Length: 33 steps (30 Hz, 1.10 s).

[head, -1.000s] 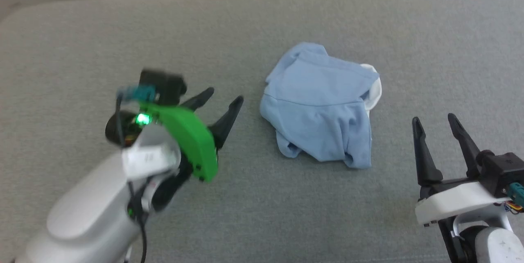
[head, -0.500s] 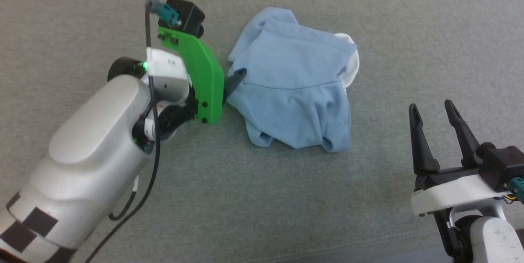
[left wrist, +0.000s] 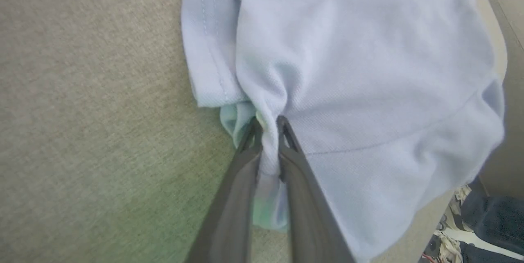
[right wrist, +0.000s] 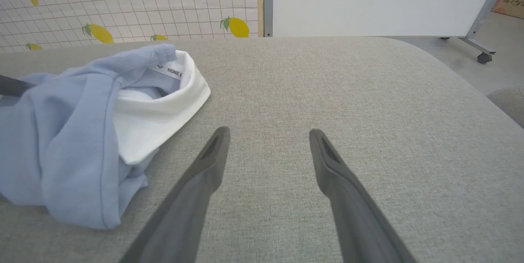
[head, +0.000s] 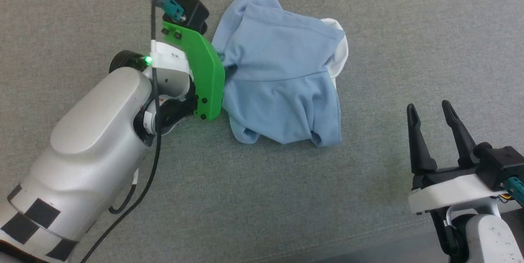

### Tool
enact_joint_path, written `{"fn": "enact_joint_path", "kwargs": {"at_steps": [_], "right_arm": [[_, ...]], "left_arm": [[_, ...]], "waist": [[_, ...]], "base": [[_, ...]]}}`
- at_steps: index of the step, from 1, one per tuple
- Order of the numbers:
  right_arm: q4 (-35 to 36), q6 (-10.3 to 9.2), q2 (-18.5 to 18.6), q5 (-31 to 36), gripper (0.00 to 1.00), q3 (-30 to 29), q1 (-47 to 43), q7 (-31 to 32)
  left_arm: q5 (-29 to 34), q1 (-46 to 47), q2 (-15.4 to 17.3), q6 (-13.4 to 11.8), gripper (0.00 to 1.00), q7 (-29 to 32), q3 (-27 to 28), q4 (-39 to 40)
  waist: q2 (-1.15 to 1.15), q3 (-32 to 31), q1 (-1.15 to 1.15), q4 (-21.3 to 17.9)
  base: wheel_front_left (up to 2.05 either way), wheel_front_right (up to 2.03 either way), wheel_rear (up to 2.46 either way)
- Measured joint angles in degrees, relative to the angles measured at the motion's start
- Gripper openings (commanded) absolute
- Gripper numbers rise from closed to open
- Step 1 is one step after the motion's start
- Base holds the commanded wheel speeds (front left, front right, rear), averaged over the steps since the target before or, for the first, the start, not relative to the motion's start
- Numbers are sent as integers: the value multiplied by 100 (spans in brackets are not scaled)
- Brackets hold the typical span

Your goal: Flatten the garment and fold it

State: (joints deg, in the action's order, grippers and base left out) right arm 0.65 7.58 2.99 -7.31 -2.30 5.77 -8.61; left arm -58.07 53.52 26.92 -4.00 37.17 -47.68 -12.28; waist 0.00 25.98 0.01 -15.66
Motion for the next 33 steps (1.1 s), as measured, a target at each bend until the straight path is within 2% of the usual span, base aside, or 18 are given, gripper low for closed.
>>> {"fn": "enact_joint_path", "kwargs": {"at_steps": [6,10,19,23,28,31,33], "right_arm": [[-96,0,1,31,100,-23,6,26],[-98,0,0,102,100,-52,6,113],[-67,0,1,183,100,-56,-39,374],[-66,0,0,181,100,-29,-76,432],[-66,0,0,170,100,13,-76,456],[-71,0,0,163,100,30,-77,455],[-85,0,-2,153,100,22,-77,454]], "left_arm": [[52,-41,-27,-22,0,-716,245,100],[70,-147,43,-151,0,-1198,537,249],[403,-180,761,-335,0,-2373,1429,761],[719,205,840,-389,0,-2854,1708,1055],[1094,620,665,-425,0,-3307,1657,1411],[1177,630,359,-296,0,-3141,1146,1494],[1202,504,16,-201,0,-2940,687,1483]], "waist": [[0,-219,0,96],[0,-438,0,220],[0,-989,0,655],[0,-1197,-1,836],[0,-1376,-1,963],[0,-1411,-1,957],[0,-1400,-1,915]], "base": [[0,0,0],[0,0,0],[0,0,0],[0,0,0],[0,0,0],[0,0,0],[0,0,0]]}}
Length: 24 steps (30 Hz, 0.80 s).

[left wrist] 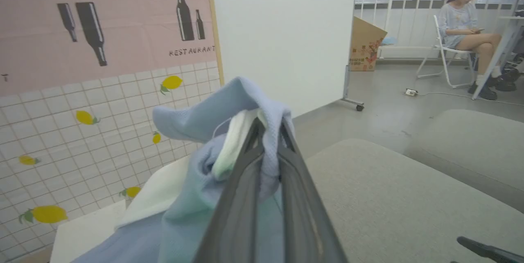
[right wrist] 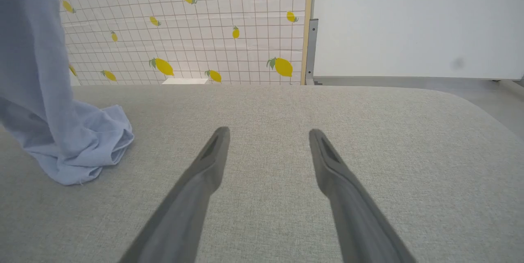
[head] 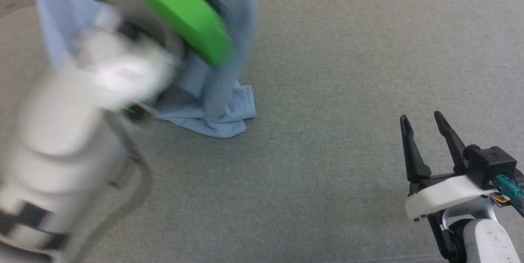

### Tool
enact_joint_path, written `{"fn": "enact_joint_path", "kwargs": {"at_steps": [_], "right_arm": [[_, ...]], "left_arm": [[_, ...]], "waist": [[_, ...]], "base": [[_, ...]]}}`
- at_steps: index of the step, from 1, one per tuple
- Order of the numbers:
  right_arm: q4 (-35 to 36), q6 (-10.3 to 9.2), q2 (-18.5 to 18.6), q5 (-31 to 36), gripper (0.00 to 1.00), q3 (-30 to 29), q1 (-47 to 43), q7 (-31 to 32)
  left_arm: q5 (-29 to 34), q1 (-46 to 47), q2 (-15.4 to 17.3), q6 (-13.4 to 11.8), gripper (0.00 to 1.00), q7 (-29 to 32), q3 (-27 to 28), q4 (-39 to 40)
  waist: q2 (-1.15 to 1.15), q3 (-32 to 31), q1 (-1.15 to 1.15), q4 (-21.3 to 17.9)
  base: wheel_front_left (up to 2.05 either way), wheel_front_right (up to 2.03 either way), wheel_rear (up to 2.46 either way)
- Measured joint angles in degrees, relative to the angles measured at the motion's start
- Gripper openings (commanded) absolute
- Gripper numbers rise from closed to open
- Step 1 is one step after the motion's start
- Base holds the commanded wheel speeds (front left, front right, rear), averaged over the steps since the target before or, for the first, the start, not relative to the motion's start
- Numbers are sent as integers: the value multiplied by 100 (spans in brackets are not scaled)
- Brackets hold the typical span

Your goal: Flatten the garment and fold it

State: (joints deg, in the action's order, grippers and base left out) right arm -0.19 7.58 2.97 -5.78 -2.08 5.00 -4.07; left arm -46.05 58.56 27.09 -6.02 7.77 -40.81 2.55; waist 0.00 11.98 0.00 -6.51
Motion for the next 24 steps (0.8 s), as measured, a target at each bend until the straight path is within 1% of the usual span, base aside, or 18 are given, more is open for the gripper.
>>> {"fn": "enact_joint_path", "kwargs": {"at_steps": [4,7,12,13,14,16,19,24], "right_arm": [[-43,0,0,-43,100,-86,6,-42],[-92,0,1,-68,100,-133,23,-86],[-187,0,2,-135,100,-179,113,-160],[-210,0,1,-137,100,-181,120,-187],[-229,0,1,-138,100,-179,124,-202],[-271,0,1,-138,100,-177,133,-211],[-327,0,1,-141,100,-193,141,-252],[-409,0,1,-130,100,-196,141,-247]], "left_arm": [[-87,-599,-693,148,0,327,-923,-112],[-120,-1071,-1025,259,0,504,-1612,-309],[-77,-1612,-1209,464,0,682,-2408,-716],[-57,-1699,-1220,495,40,692,-2515,-792],[-26,-1762,-1222,523,100,734,-2593,-860],[9,-1835,-1221,548,100,782,-2704,-946],[21,-1864,-1220,556,100,773,-2721,-987],[18,-1846,-1203,584,100,621,-2554,-957]], "waist": [[0,56,0,-138],[0,109,0,-258],[0,217,0,-449],[0,239,0,-487],[0,261,0,-519],[0,291,0,-568],[0,286,0,-598],[0,141,0,-542]], "base": [[0,0,0],[0,0,0],[0,0,0],[0,0,0],[0,0,0],[0,0,0],[0,0,0],[0,0,0]]}}
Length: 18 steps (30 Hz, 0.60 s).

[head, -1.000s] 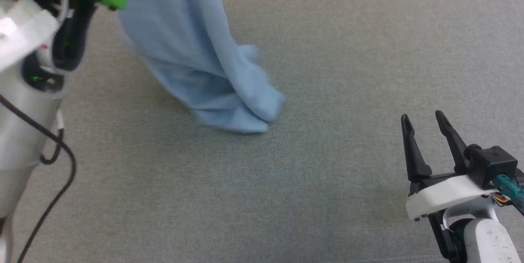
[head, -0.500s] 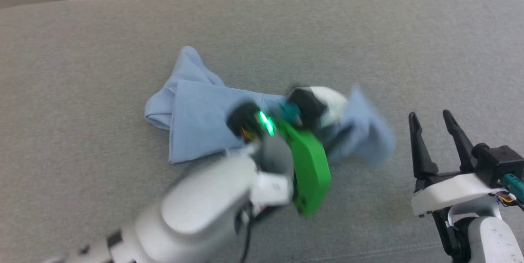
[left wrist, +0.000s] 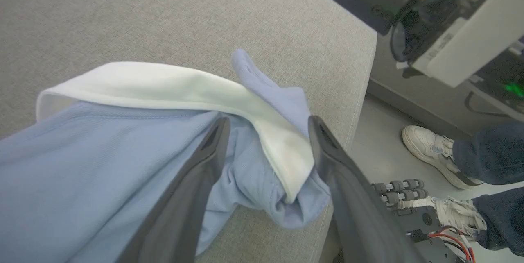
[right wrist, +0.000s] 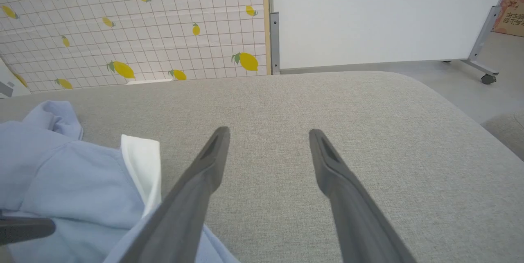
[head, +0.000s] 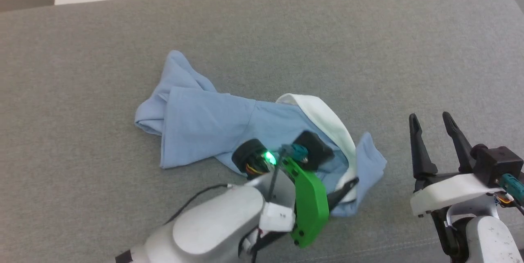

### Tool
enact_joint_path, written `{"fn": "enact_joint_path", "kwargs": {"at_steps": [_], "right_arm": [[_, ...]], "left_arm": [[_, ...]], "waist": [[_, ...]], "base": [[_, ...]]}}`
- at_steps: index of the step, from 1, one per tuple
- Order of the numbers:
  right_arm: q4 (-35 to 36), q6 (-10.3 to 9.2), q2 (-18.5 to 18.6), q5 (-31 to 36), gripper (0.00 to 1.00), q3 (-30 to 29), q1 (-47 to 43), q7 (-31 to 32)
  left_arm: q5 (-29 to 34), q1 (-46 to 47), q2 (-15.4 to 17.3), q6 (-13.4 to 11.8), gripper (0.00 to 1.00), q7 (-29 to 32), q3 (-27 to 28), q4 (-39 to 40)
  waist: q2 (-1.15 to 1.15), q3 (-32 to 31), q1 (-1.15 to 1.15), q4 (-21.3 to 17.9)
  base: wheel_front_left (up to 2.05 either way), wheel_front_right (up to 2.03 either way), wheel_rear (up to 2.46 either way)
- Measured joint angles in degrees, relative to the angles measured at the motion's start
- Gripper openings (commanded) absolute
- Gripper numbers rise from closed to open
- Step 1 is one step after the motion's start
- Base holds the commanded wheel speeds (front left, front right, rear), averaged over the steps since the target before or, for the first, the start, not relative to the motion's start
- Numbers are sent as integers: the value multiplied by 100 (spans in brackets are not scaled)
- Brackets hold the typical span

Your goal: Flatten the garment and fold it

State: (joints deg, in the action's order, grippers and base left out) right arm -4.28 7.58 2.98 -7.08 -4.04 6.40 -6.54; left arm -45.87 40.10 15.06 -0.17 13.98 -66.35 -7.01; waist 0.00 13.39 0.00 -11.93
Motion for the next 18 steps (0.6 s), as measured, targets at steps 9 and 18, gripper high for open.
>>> {"fn": "enact_joint_path", "kwargs": {"at_steps": [9,18], "right_arm": [[43,0,0,94,100,-54,-35,181],[316,0,-1,102,100,-31,-238,364]], "left_arm": [[-19,360,472,-399,100,-534,971,199],[-16,69,1578,-1185,100,-1673,2158,166]], "waist": [[0,-458,0,325],[0,-816,0,693]], "base": [[0,0,0],[0,0,0]]}}
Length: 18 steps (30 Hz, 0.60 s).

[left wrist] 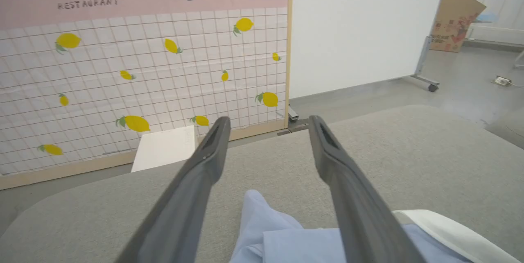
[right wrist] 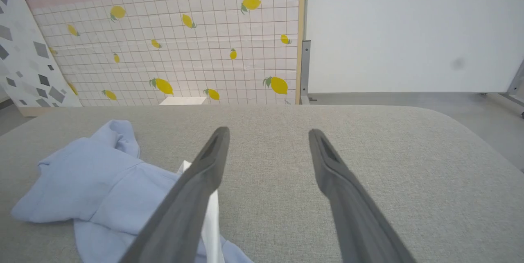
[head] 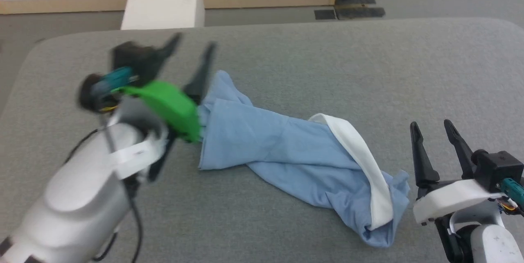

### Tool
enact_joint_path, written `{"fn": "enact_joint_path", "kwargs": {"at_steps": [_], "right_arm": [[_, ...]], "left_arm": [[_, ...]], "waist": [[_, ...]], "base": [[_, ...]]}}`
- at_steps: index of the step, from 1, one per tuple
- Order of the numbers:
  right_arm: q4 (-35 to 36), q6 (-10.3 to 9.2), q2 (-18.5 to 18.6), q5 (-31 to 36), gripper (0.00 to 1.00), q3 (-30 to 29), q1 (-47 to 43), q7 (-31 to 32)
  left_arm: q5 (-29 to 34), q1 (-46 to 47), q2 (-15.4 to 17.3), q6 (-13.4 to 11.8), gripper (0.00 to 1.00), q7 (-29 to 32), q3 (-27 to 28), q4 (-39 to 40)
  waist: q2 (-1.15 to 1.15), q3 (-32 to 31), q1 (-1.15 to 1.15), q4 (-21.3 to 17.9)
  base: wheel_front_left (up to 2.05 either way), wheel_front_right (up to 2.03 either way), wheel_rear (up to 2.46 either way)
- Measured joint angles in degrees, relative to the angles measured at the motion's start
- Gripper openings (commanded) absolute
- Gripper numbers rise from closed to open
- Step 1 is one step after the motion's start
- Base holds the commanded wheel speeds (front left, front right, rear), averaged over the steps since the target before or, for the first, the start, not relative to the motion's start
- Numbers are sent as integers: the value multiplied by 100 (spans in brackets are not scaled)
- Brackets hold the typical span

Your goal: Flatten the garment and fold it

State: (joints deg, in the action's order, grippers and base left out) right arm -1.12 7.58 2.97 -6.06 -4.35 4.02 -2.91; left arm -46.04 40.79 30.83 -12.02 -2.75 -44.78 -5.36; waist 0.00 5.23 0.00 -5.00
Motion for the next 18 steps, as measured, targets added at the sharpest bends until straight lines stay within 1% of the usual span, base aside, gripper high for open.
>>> {"fn": "enact_joint_path", "kwargs": {"at_steps": [2,5,8,14,18], "right_arm": [[62,0,0,-1,100,-15,-65,43],[170,0,0,-1,100,-23,-154,97],[246,0,0,-1,100,-23,-236,123],[335,0,0,-13,100,-23,-313,189],[381,0,0,-21,100,1,-314,218]], "left_arm": [[-13,-268,189,-179,100,-219,183,10],[-12,-736,438,-376,100,-466,268,122],[44,-1225,615,-499,100,-600,156,272],[73,-1929,668,-791,100,-694,-44,526],[67,-2010,672,-820,100,-616,-99,683]], "waist": [[0,-50,0,65],[0,-104,0,153],[0,-128,0,212],[0,-135,0,249],[0,-84,0,244]], "base": [[0,0,0],[0,0,0],[0,0,0],[0,0,0],[0,0,0]]}}
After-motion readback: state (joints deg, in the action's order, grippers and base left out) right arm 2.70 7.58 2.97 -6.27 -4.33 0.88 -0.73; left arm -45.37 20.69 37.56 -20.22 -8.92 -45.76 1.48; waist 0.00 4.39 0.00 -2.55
